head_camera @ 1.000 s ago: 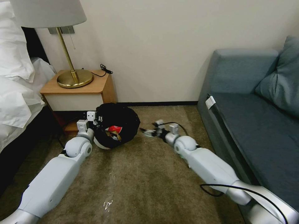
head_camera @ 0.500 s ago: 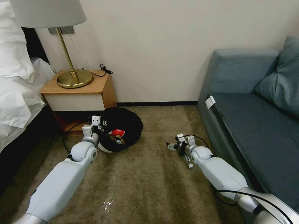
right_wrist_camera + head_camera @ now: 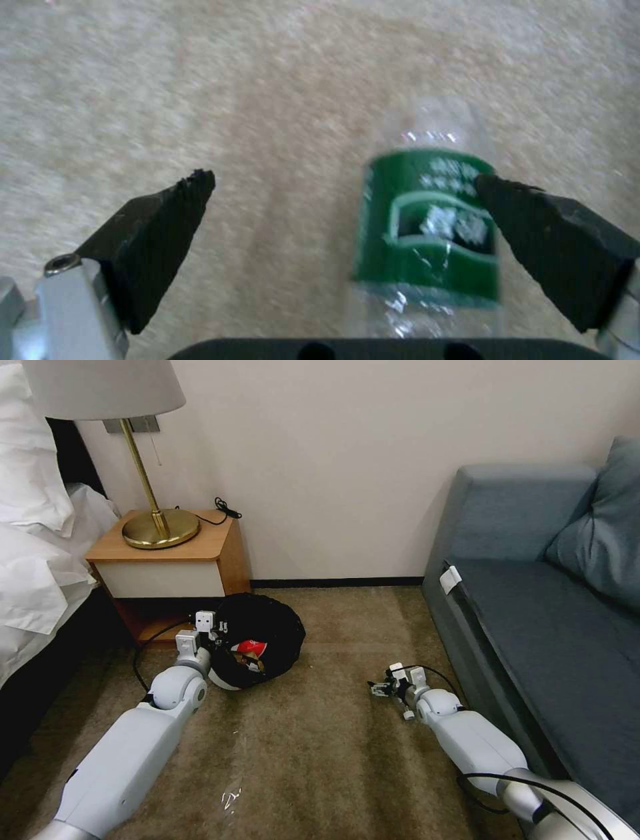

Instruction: Pick up the trash bin, then pick up the garbage on the floor and place it into the trash bin.

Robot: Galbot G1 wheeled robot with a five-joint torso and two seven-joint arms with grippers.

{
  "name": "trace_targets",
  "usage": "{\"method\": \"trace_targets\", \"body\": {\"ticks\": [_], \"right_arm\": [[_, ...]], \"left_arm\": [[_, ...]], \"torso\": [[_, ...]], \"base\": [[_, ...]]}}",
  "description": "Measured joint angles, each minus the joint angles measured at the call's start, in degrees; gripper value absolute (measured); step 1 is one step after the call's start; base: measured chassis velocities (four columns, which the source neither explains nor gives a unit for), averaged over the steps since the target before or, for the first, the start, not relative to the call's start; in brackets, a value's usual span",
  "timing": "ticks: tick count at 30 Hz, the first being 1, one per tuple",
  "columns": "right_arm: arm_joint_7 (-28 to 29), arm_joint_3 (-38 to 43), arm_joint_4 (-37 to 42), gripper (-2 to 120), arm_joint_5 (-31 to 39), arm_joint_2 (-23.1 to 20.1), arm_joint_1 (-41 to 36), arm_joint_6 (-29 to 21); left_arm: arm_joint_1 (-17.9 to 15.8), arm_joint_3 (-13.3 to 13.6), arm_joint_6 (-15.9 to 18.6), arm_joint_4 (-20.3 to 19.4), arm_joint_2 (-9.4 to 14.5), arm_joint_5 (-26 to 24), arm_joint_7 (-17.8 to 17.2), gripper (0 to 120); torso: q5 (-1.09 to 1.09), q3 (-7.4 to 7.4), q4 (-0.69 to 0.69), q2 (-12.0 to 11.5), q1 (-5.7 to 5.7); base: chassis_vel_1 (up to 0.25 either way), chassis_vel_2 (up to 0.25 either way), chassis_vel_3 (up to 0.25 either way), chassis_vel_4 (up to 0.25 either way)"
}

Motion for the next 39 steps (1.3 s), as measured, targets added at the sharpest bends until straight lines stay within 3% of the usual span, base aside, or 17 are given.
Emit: {"method": "trace_targets", "body": {"ticks": [16,31,35,39], "right_arm": [[0.1,3.4,-2.0,100,-1.7,-0.8,-1.2,0.6],[-2.5,6.4,-7.8,100,-6.6,2.6,-1.0,2.2],[-3.1,6.9,-8.8,96,-6.9,3.3,-0.7,2.6],[-3.9,7.2,-9.5,82,-6.9,3.9,-0.2,3.0]], "left_arm": [[2.2,-0.5,0.0,-1.8,0.5,0.6,-0.3,5],[2.9,-1.2,0.0,-1.7,0.8,0.6,0.2,5],[2.9,-1.4,-0.2,-1.3,0.9,0.6,0.6,5],[2.8,-1.4,-0.2,-1.1,0.8,0.6,0.8,5]], "torso": [[0.00,0.00,0.01,0.0,0.00],[-0.01,0.01,0.01,0.0,0.00],[-0.01,0.01,0.01,0.0,0.00],[-0.01,0.01,0.02,0.0,0.00]], "base": [[0.000,0.000,0.000,0.000],[0.000,0.000,0.000,0.000],[0.000,0.000,0.000,0.000],[0.000,0.000,0.000,0.000]]}}
